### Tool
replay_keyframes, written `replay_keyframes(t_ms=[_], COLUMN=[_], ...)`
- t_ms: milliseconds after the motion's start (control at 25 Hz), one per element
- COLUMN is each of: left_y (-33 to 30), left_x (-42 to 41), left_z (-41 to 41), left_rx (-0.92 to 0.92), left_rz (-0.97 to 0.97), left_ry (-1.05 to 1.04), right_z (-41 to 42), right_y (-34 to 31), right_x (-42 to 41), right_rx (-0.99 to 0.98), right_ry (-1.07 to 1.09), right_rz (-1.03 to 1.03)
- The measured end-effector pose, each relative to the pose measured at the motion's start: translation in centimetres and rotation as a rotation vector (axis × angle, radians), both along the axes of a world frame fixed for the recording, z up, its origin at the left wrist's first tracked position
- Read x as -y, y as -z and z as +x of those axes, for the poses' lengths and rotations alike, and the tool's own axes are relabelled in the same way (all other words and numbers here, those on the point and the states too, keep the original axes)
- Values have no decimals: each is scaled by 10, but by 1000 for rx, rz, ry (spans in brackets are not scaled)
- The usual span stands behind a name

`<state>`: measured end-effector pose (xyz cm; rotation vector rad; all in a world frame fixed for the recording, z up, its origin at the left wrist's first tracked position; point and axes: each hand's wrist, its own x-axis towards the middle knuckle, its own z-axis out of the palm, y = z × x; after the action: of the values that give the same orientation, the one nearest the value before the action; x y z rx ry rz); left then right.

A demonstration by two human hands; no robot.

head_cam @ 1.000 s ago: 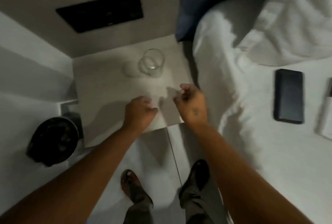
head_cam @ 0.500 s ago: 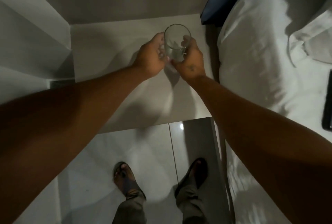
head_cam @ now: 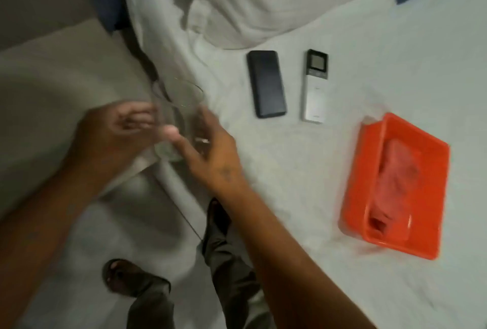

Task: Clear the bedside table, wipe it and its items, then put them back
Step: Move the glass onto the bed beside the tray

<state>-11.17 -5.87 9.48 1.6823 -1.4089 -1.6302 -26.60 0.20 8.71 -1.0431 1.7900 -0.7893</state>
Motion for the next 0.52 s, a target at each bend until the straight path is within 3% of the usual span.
replay_keyframes(t_ms=[200, 320, 520], left_y=[-12, -8, 0], left_x=[-39, -46, -43], left_z=[-172, -227, -243], left_rx=[-97, 1, 38], left_rz=[15, 12, 35], left_ry=[284, 411, 434], right_z=[-130, -172, -190], right_y=[-29, -26, -13], right_x=[-76, -89, -92], right_rx=[-8, -63, -39], right_ry=[514, 564, 613], right_rz=[100, 112, 104])
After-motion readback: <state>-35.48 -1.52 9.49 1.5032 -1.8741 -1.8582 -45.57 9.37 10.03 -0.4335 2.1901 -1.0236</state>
